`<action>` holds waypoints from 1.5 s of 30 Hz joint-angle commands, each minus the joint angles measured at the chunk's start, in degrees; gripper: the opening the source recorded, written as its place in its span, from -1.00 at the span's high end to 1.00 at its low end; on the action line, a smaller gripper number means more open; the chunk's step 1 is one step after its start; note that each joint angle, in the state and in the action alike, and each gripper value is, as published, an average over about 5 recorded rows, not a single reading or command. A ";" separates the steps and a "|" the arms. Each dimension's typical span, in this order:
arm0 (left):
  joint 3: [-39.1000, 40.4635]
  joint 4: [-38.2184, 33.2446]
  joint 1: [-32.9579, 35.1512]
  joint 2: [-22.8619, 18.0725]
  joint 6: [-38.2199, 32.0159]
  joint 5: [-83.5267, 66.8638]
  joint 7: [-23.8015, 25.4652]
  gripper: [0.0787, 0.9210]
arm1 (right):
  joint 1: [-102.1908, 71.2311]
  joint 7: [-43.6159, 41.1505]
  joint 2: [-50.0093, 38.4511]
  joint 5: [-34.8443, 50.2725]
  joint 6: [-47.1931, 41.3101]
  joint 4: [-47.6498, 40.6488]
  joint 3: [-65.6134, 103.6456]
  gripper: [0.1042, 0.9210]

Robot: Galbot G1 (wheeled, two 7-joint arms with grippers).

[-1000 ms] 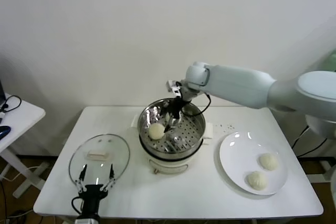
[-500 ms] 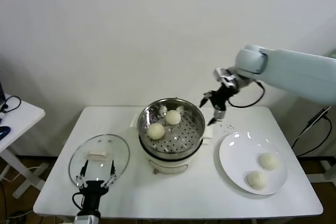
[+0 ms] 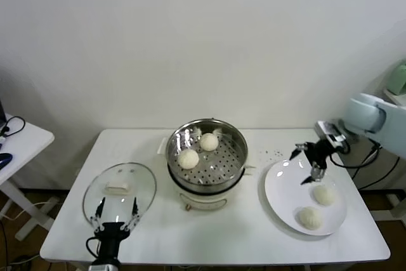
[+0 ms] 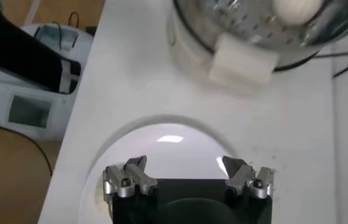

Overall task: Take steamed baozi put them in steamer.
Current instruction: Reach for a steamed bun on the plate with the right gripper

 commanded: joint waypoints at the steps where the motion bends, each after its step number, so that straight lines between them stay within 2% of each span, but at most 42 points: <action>1: -0.03 0.45 0.03 -0.39 0.07 -0.12 -0.02 -0.77 | -25.57 -0.41 -7.19 -11.70 1.19 0.64 18.52 -0.76; 19: -0.31 1.80 0.07 -0.90 -0.30 -0.12 -0.32 -0.77 | -27.13 0.52 -1.95 -12.62 0.88 -3.29 17.72 -0.76; 37: 0.24 2.28 -0.88 -1.47 -0.01 0.28 -0.33 -0.77 | -27.17 0.83 -0.48 -12.96 0.76 -4.58 17.37 -0.76; 45: 0.30 2.48 -1.01 -1.55 -0.04 0.28 -0.35 -0.77 | -27.18 0.98 -0.07 -13.03 0.80 -4.99 17.50 -0.65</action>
